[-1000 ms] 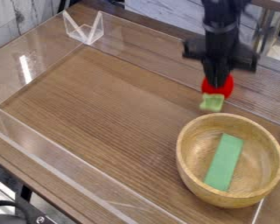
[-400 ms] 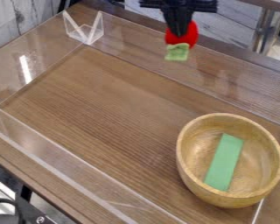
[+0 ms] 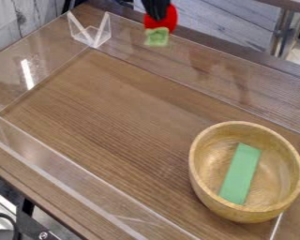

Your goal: Move the red fruit to the left

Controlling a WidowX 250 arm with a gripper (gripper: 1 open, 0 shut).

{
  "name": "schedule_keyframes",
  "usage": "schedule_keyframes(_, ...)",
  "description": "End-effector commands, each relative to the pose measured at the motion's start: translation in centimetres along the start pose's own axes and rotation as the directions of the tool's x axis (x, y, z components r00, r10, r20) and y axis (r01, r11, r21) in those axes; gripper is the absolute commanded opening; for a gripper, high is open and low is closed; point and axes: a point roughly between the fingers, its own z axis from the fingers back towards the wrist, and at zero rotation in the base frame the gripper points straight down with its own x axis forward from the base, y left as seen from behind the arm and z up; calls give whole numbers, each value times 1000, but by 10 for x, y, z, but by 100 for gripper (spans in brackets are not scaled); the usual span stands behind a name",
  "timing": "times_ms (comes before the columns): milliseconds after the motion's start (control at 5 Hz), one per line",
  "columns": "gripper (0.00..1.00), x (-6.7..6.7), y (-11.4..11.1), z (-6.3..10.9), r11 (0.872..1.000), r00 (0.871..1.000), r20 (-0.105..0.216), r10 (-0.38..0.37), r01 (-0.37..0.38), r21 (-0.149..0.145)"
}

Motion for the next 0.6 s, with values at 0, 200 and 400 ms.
schedule_keyframes(0, 0, 16, 25, 4, 998, 998, 62, 12, -16, 54)
schedule_keyframes(200, 0, 12, 42, -12, 995, 998, 55, 16, -21, 95)
schedule_keyframes(400, 0, 9, 50, -29, 993, 999, 45, 16, -21, 115)
